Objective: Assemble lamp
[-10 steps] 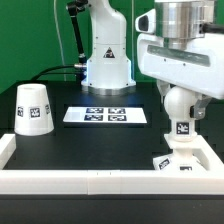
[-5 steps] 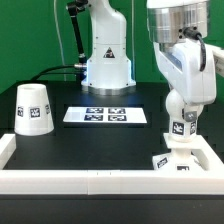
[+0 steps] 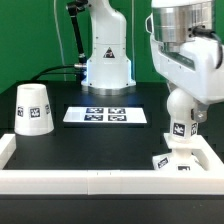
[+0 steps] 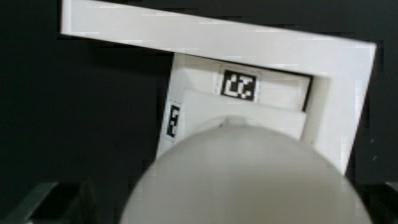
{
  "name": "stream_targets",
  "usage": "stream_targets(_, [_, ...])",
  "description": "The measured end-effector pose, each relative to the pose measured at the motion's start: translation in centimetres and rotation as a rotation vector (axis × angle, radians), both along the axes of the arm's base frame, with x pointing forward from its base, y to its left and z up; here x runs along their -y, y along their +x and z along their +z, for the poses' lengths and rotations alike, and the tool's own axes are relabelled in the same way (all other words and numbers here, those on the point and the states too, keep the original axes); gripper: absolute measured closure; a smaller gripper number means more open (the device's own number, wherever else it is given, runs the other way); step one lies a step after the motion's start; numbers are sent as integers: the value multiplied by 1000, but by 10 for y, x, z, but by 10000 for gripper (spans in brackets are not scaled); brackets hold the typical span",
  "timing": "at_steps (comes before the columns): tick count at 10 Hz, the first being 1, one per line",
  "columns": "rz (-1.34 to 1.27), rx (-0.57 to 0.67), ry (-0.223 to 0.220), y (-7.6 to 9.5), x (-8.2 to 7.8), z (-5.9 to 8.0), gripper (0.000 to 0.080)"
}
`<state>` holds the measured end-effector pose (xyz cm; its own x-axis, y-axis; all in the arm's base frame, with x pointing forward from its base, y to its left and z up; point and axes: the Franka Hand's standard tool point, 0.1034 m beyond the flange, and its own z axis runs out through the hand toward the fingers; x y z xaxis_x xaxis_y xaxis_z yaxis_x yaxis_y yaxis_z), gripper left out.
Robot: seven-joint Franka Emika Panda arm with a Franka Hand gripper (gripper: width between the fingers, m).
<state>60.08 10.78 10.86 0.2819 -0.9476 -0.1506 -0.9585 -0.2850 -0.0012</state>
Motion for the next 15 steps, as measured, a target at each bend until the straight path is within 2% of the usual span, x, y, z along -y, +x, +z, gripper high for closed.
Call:
stream_targets(3, [400, 76, 4, -1, -8, -1, 101])
stream_targets(9, [803, 132, 13, 0, -6, -1, 101])
stream_targets(11, [1119, 169, -19, 3, -1, 2, 101])
stream_targets(15, [1564, 224, -57, 12, 1, 11, 101])
